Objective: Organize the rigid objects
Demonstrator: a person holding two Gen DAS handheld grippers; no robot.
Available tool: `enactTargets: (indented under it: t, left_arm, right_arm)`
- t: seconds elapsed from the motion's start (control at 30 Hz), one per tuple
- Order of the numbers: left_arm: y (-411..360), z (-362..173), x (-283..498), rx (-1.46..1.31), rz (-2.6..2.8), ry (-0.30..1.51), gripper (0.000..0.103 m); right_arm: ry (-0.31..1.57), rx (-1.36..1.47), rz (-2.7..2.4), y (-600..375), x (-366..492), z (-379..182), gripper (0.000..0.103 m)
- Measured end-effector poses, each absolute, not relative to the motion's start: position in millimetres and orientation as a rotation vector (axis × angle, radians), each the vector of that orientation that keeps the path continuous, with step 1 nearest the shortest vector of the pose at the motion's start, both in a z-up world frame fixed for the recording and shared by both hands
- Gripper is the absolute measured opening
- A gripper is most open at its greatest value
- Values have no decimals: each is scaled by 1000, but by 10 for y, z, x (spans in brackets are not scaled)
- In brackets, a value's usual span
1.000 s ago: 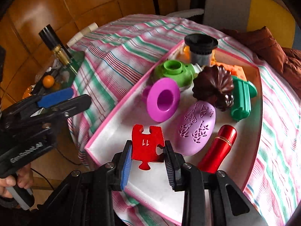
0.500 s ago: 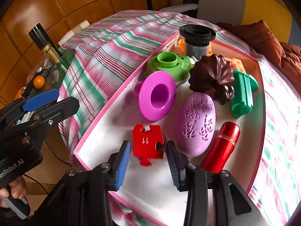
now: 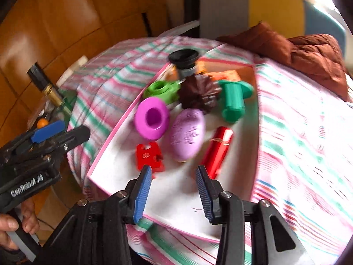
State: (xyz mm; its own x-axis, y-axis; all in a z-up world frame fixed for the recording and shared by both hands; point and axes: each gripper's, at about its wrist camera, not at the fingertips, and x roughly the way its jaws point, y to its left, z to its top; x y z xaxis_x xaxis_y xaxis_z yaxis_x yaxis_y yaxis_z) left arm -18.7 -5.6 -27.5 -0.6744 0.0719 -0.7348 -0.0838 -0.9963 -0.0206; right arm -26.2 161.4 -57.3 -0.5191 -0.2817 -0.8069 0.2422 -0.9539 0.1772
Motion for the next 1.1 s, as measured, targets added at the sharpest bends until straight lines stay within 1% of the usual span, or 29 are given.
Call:
enactTargets:
  t: [0.07,0.1,0.17,0.23,0.27,0.33,0.4,0.67,1.1]
  left_arm:
    - [-13,-267,-167,-1220,2792,34,73]
    - [6,-265,-159,-1219,2786,38,75]
    - [49,-259,-140,-1215,2782,41,81]
    - [95,-249,-107,-1205,2782,38,89]
    - [119,-245,-91,-1195,2779,39,90]
    - [169,-231,-54,-1176,2781,44,98]
    - [211,-218,-28,-1164,2776,38,103]
    - [303,-193,4,-1167,2794,23,103]
    - [234,-58,71,-1080,2872,-21,103]
  right_arm:
    - [-87,1328,-2552,1700,-224,-542,44]
    - [-96,1324,-2575,1738,-212,-526,44]
    - [-104,1314,-2623,1795,-190,-498,44]
    - [-99,1305,-2675,1913,-146,-452,44]
    - [-95,1300,-2704,1930,-135,-438,44]
    - [-87,1288,-2758,2026,-87,-386,44]
    - [-91,1280,-2790,2089,-66,-373,45]
    - [-126,1297,-2834,2212,-56,-369,45]
    - [-102,1247,-2853,2167,-2,-224,45]
